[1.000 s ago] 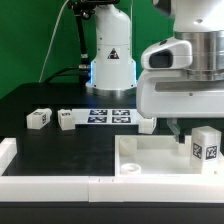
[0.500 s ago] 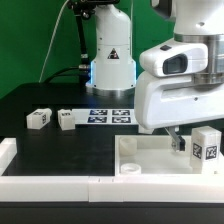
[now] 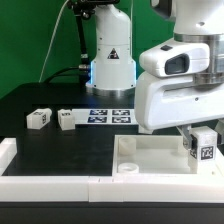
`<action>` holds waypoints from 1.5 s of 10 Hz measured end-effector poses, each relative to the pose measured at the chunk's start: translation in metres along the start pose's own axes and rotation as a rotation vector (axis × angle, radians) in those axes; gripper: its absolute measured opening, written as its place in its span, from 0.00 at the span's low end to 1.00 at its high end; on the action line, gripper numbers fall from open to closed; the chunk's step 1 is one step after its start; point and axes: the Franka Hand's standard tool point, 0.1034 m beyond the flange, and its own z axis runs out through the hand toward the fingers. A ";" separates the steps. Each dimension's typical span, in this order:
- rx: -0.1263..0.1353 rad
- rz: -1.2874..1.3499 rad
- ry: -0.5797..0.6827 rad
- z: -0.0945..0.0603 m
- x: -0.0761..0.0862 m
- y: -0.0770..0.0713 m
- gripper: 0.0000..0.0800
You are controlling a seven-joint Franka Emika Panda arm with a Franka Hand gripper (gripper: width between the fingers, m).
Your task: Assemble one leg
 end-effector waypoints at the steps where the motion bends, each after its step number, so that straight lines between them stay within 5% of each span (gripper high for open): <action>1: 0.002 0.033 0.000 0.000 0.000 0.000 0.36; 13: 0.051 1.409 -0.011 0.001 0.000 -0.003 0.36; 14: 0.051 1.394 -0.011 0.001 0.000 -0.003 0.47; 15: 0.051 1.389 -0.011 0.001 0.000 -0.003 0.70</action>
Offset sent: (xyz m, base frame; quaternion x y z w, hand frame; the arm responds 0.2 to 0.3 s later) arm -0.0059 -0.0012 -0.0011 -0.0063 -0.0052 0.3440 0.9389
